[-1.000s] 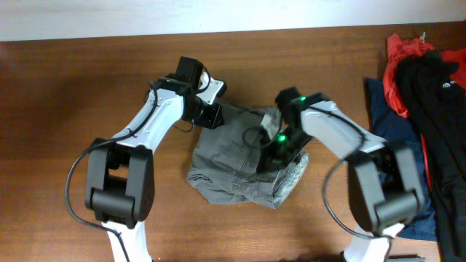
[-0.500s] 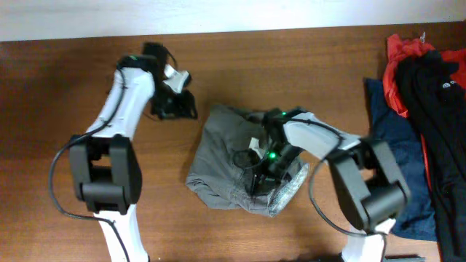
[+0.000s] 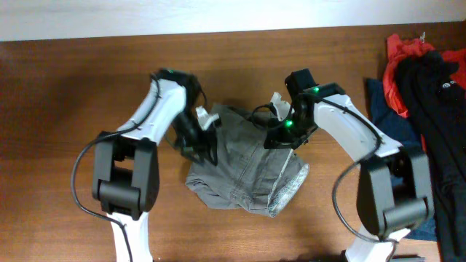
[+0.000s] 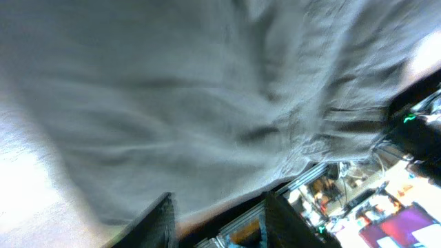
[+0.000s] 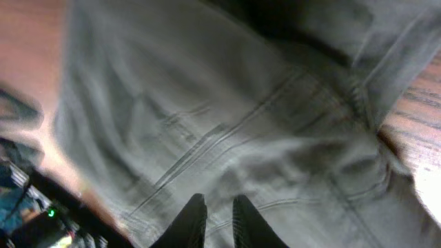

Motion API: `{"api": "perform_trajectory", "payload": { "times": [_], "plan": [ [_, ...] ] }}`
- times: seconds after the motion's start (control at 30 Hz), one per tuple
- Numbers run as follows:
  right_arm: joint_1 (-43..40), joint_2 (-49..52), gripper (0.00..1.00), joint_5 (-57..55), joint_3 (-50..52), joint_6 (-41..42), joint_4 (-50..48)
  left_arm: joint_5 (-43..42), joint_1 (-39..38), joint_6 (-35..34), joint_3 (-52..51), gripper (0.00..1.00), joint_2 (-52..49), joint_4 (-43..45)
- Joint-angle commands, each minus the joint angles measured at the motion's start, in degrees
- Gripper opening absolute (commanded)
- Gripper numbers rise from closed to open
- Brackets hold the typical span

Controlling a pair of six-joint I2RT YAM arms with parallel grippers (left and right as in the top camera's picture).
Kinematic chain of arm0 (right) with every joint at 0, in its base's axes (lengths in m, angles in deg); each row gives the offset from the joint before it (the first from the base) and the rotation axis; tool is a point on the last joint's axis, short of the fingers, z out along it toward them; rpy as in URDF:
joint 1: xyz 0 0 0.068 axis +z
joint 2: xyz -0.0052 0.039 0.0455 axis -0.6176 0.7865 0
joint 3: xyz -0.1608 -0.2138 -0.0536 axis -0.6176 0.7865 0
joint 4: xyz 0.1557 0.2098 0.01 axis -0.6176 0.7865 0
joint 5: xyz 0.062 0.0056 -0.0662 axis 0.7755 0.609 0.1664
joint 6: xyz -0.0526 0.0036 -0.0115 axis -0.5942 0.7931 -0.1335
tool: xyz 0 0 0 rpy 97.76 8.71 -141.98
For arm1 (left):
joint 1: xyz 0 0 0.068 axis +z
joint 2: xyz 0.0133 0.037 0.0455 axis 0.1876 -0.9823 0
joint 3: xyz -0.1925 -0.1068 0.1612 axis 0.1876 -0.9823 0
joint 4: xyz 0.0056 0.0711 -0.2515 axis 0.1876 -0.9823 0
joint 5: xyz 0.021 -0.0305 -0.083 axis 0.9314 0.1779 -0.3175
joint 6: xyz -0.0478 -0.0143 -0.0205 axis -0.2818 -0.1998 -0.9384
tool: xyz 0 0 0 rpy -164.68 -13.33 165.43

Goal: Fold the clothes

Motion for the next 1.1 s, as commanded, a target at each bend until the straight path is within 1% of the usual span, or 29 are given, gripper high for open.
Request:
{"api": "perform_trajectory", "payload": {
  "times": [0.0,0.03,0.07,0.1,0.2,0.33,0.4,0.53,0.63,0.67,0.7,0.73,0.8,0.83,0.87,0.9,0.93,1.0,1.03,1.07],
  "plan": [
    [-0.04,5.53,0.09,-2.05,-0.22,6.08,-2.69,0.28,-2.01,0.50,-11.72,0.28,0.44,5.35],
    [-0.04,6.88,0.07,-2.08,-0.22,7.06,-3.69,0.87,-2.14,-0.07,-14.91,0.25,0.44,7.80],
    [-0.11,7.93,0.05,-2.10,-0.22,7.78,-4.52,3.50,-2.10,-3.37,-18.60,0.23,0.44,11.02],
    [-0.28,9.49,0.04,-2.47,-0.22,9.75,-5.77,7.82,-1.68,-8.24,-22.71,0.22,0.46,15.28],
    [-0.79,10.23,0.04,-2.75,-0.22,10.45,-6.23,12.20,0.59,-12.50,-26.08,0.22,0.44,21.49],
    [-0.85,10.23,0.04,-3.34,-0.22,10.47,-5.18,12.28,5.29,-11.98,-21.92,0.27,0.46,28.26],
    [-0.81,10.21,0.04,-3.34,-0.22,11.41,-3.67,12.26,6.86,-11.96,-19.17,0.28,0.46,30.21],
    [-0.81,10.21,0.04,-3.32,-0.24,11.69,0.76,12.50,10.47,-10.69,-8.26,0.29,0.46,32.02],
    [-0.81,9.86,0.06,-2.64,-0.24,8.72,2.64,12.24,13.88,-10.75,4.33,0.31,0.46,28.02],
    [-0.81,9.44,0.09,-1.53,-0.24,5.99,2.89,11.41,15.30,-10.75,9.90,0.35,0.46,24.52],
    [-0.81,9.16,0.09,-0.94,-0.28,4.59,2.91,10.95,16.06,-10.73,13.31,0.42,0.46,22.05],
    [-0.81,8.17,0.09,0.13,-0.35,1.60,2.93,9.90,17.00,-10.73,18.01,0.49,0.46,17.64],
    [-0.81,4.55,0.09,1.01,-0.59,-4.07,2.80,6.82,17.79,-10.75,25.05,0.56,0.46,5.62],
    [-0.81,3.08,0.09,1.01,-0.76,-5.46,2.71,6.29,17.79,-10.75,25.62,0.57,0.46,3.63],
    [-0.81,0.79,0.09,1.01,-1.01,-6.73,2.34,5.33,17.62,-10.75,26.10,0.57,0.46,-3.04],
    [-0.81,-1.14,0.09,0.96,-1.31,-7.06,1.75,5.46,17.35,-10.71,25.94,0.57,0.44,-6.88],
    [-0.81,-2.56,0.09,1.01,-1.42,-7.04,0.85,5.55,17.05,-10.54,25.18,0.58,0.44,-8.90],
    [-0.81,-4.90,0.16,1.01,-1.42,-7.02,-1.77,5.55,16.11,-9.42,23.10,0.59,0.46,-11.30],
    [-0.81,-5.31,0.23,1.03,-1.42,-7.02,-2.93,5.53,15.61,-9.42,21.75,0.60,0.46,-11.43],
    [-0.81,-5.35,0.27,1.05,-1.42,-6.99,-3.52,5.53,15.26,-9.44,20.79,0.61,0.46,-11.30]
  ]
}}
